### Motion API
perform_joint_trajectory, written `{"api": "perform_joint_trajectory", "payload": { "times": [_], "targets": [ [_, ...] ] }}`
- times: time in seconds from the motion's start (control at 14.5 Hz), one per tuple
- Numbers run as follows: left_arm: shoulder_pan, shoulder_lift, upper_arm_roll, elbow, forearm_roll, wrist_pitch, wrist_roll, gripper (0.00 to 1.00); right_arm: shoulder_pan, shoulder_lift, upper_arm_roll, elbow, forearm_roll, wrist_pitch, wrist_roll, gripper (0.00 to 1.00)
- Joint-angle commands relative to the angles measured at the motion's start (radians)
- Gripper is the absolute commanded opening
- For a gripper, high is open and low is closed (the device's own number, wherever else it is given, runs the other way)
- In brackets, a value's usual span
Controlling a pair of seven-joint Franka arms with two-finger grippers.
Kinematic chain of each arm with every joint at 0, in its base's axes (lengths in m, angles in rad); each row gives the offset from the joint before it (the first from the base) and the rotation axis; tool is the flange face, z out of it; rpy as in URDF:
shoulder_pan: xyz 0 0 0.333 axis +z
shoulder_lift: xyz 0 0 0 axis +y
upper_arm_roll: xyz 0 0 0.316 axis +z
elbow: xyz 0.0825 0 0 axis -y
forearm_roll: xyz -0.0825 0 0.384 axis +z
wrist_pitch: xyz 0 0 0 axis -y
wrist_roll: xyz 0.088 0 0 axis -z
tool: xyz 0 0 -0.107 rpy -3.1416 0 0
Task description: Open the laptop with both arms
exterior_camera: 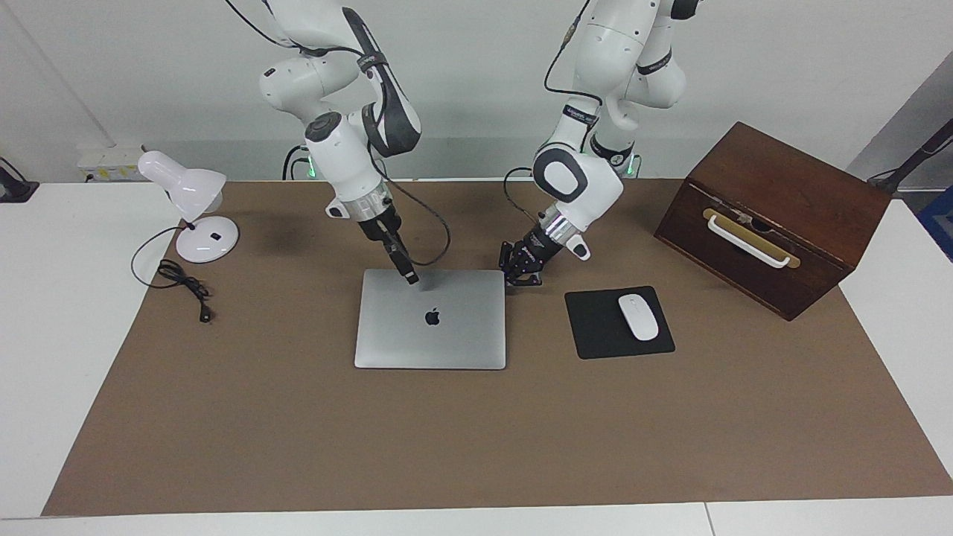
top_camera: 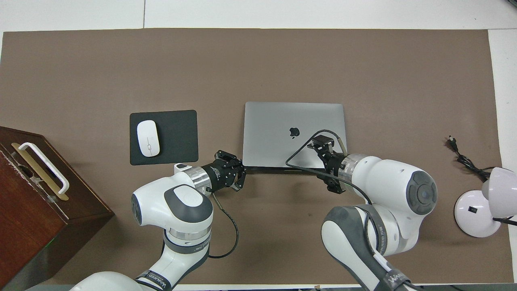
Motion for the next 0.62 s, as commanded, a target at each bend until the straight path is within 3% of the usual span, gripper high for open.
{"api": "perform_joint_trajectory", "payload": {
  "times": [0.0, 0.55],
  "targets": [
    [-0.027, 0.053, 0.010, 0.023, -0.028, 0.036, 0.025, 0.00, 0.012, 0.009, -0.012, -0.009, 0.030, 0.030, -0.050, 1.00],
    [-0.026, 0.051, 0.010, 0.015, -0.038, 0.032, 0.054, 0.00, 0.012, 0.060, -0.018, -0.004, 0.069, 0.092, -0.108, 1.00]
  ]
}}
